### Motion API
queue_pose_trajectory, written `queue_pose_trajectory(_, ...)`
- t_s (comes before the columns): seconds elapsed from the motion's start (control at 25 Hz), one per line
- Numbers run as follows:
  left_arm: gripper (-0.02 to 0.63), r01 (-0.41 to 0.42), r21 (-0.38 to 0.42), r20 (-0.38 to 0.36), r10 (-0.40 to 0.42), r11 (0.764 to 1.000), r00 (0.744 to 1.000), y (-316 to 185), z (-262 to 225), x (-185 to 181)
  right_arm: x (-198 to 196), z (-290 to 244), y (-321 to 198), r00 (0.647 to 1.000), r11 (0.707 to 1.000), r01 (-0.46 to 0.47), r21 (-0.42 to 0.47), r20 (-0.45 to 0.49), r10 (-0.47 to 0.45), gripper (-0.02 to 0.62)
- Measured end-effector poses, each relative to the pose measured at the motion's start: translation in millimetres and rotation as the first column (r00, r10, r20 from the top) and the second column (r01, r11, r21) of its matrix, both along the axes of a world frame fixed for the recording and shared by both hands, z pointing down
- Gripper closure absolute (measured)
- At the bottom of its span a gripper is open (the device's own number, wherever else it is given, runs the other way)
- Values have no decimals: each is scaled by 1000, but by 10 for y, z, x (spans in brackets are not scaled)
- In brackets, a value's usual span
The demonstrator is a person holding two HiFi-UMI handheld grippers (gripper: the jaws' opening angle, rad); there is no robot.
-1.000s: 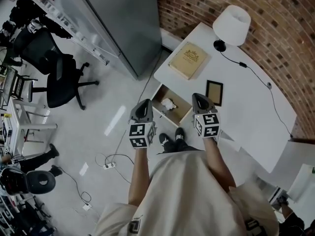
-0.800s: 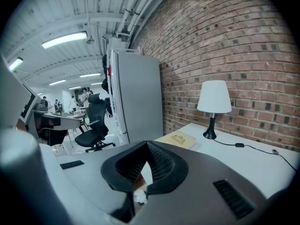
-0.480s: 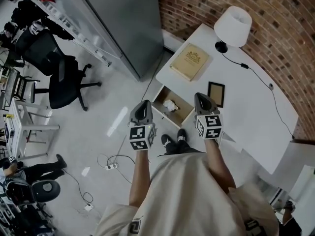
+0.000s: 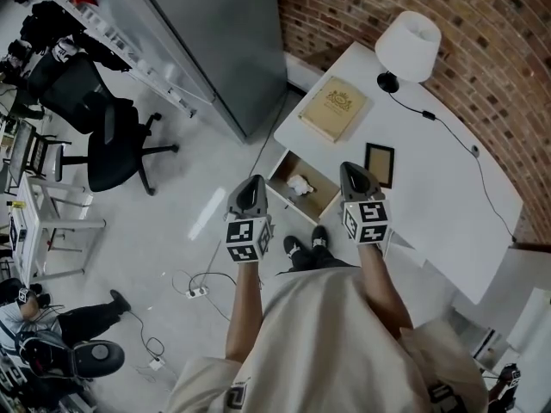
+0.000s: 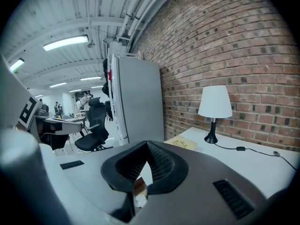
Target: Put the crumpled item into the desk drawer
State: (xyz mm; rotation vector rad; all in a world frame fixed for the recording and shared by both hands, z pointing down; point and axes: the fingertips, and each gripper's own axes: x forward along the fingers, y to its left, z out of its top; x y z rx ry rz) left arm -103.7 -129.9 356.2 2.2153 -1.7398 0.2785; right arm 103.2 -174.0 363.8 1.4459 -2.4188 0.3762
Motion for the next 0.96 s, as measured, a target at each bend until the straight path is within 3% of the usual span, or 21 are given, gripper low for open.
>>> queue_pose_trajectory(0.96, 590, -27, -18, -2, 27, 999, 1000, 30, 59, 60, -106, 34, 22, 1000, 1000, 11, -9, 21, -10, 571)
